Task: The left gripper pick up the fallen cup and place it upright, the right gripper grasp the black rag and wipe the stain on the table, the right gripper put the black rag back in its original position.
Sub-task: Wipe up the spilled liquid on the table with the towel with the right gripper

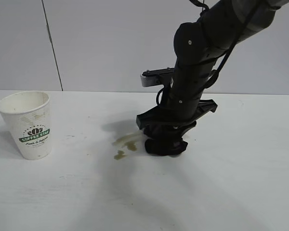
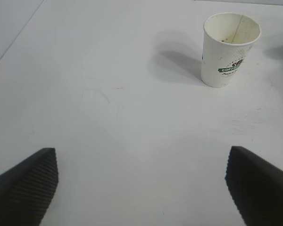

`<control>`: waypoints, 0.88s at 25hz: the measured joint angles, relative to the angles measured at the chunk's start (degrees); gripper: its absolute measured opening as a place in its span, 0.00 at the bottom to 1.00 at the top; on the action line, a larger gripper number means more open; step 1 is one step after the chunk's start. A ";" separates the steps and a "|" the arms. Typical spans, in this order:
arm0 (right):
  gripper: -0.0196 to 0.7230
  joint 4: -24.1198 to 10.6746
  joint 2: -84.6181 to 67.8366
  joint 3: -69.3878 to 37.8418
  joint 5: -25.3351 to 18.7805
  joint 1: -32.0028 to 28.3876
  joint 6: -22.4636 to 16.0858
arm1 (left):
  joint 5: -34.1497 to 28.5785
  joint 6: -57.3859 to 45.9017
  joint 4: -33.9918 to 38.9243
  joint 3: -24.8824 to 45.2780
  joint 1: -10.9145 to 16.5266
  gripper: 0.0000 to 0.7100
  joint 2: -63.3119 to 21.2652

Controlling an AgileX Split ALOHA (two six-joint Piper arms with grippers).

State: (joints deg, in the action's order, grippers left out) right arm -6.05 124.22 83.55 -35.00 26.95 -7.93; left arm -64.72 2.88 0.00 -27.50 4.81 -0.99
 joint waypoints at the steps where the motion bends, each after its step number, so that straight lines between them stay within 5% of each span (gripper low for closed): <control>1: 0.17 0.81 0.00 0.00 -0.06 0.27 -0.05 | 0.00 0.00 0.00 0.00 0.00 0.98 0.00; 6: 0.17 9.49 0.00 0.04 0.56 4.07 0.93 | 0.00 0.00 0.00 0.00 0.00 0.98 0.00; 9: 0.17 13.07 0.11 -0.08 4.79 7.95 2.30 | 0.00 0.00 0.00 0.00 0.00 0.98 0.00; 14: 0.17 11.97 0.93 -0.08 15.62 12.29 3.27 | 0.00 0.00 0.00 0.00 0.00 0.98 0.00; 22: 0.17 8.15 3.84 -0.08 20.16 12.42 3.29 | 0.00 0.00 0.00 0.00 0.00 0.98 0.00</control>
State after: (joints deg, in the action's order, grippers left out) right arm 2.10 128.06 83.47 -14.84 39.37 -4.64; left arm -64.72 2.88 0.00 -27.50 4.81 -0.99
